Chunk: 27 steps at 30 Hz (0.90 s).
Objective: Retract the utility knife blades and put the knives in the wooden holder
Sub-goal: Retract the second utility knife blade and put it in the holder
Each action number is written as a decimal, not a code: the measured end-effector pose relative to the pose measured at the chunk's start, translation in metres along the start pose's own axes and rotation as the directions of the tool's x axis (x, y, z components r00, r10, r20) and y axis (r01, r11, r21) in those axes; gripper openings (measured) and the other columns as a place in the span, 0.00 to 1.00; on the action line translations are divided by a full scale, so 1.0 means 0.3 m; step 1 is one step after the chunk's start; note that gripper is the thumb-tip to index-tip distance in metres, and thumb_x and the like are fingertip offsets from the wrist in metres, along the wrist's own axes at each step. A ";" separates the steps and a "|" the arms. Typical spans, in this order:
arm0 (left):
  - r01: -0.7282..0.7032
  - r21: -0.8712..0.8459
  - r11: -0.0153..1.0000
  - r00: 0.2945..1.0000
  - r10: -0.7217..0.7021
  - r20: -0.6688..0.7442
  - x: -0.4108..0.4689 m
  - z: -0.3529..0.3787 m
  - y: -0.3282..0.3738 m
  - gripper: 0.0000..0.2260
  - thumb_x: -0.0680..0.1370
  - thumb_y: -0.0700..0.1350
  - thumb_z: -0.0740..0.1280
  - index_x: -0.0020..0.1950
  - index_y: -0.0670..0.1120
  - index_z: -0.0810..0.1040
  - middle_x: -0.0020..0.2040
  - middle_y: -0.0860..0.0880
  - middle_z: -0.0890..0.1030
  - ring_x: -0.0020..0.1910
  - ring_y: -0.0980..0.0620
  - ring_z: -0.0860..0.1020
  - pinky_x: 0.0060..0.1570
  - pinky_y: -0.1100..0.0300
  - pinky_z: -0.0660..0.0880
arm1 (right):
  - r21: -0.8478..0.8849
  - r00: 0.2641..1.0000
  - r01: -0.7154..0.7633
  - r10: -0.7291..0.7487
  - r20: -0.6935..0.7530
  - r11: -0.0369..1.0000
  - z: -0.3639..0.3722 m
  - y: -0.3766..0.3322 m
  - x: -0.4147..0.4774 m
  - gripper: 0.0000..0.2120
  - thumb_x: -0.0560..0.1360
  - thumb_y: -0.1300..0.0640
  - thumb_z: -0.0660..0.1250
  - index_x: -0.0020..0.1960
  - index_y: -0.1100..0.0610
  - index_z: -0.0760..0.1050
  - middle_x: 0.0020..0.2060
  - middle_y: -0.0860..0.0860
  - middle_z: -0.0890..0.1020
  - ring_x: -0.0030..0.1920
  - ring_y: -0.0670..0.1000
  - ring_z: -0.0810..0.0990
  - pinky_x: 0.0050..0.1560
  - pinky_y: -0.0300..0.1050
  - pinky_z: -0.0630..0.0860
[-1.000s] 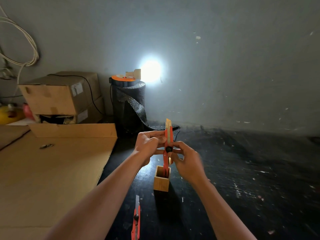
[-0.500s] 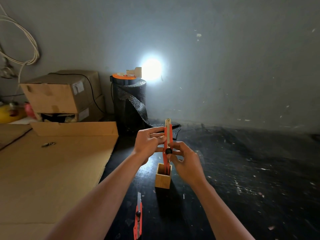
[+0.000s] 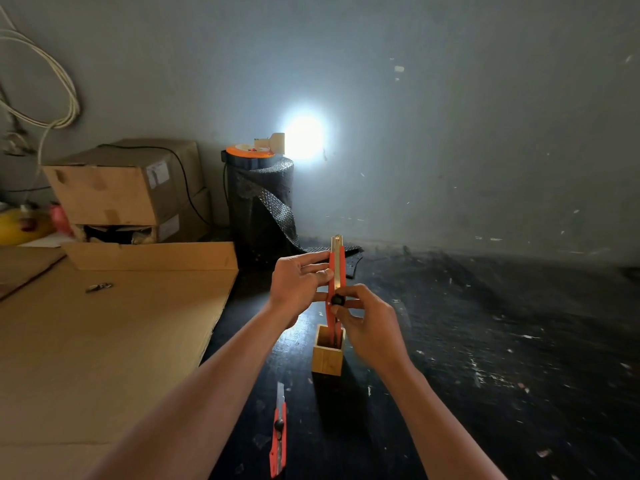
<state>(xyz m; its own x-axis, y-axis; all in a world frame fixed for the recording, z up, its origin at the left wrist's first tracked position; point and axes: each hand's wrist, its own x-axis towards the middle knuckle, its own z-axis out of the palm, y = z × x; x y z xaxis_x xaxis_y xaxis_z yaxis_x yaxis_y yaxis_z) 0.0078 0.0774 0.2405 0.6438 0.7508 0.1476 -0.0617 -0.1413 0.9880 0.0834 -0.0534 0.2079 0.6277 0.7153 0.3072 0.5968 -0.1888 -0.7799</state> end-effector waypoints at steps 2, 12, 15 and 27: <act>-0.006 0.012 1.000 1.000 0.006 -0.003 0.001 0.002 -0.002 0.17 0.78 0.33 0.72 0.66 0.42 0.81 0.51 0.48 0.87 0.37 0.58 0.87 0.33 0.63 0.82 | 0.007 1.000 -0.009 0.010 -0.023 1.000 0.004 0.001 0.001 0.12 0.76 0.54 0.71 0.58 0.50 0.75 0.57 0.46 0.82 0.51 0.39 0.76 0.43 0.27 0.69; -0.012 0.013 1.000 1.000 0.012 -0.002 -0.007 0.007 -0.021 0.17 0.78 0.33 0.71 0.67 0.41 0.81 0.51 0.49 0.86 0.35 0.61 0.86 0.32 0.65 0.81 | 0.030 0.999 0.002 0.000 -0.036 1.000 0.011 0.018 -0.012 0.09 0.76 0.54 0.71 0.54 0.47 0.74 0.55 0.47 0.83 0.52 0.42 0.79 0.41 0.29 0.71; -0.008 0.004 1.000 1.000 0.008 -0.003 -0.008 0.007 -0.033 0.17 0.78 0.32 0.72 0.66 0.41 0.81 0.52 0.48 0.87 0.37 0.59 0.87 0.34 0.63 0.82 | 0.044 0.999 0.039 -0.038 -0.029 0.998 0.012 0.027 -0.021 0.10 0.76 0.55 0.71 0.56 0.47 0.75 0.55 0.44 0.82 0.52 0.39 0.78 0.39 0.28 0.72; 0.009 -0.048 0.999 1.000 -0.007 0.025 -0.009 -0.004 -0.110 0.18 0.78 0.32 0.71 0.67 0.42 0.81 0.56 0.42 0.87 0.46 0.47 0.89 0.43 0.51 0.86 | 0.104 1.000 -0.008 0.008 0.004 0.994 0.046 0.080 -0.011 0.08 0.75 0.57 0.72 0.50 0.47 0.74 0.50 0.44 0.83 0.47 0.39 0.80 0.36 0.27 0.74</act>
<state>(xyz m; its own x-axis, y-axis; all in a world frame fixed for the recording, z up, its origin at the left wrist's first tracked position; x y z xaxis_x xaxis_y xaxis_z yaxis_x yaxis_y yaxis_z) 0.0070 0.0808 0.2074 0.6633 0.7353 0.1392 -0.0930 -0.1036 0.9903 0.0886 -0.0511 0.1806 0.6304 0.7164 0.2989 0.5361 -0.1234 -0.8351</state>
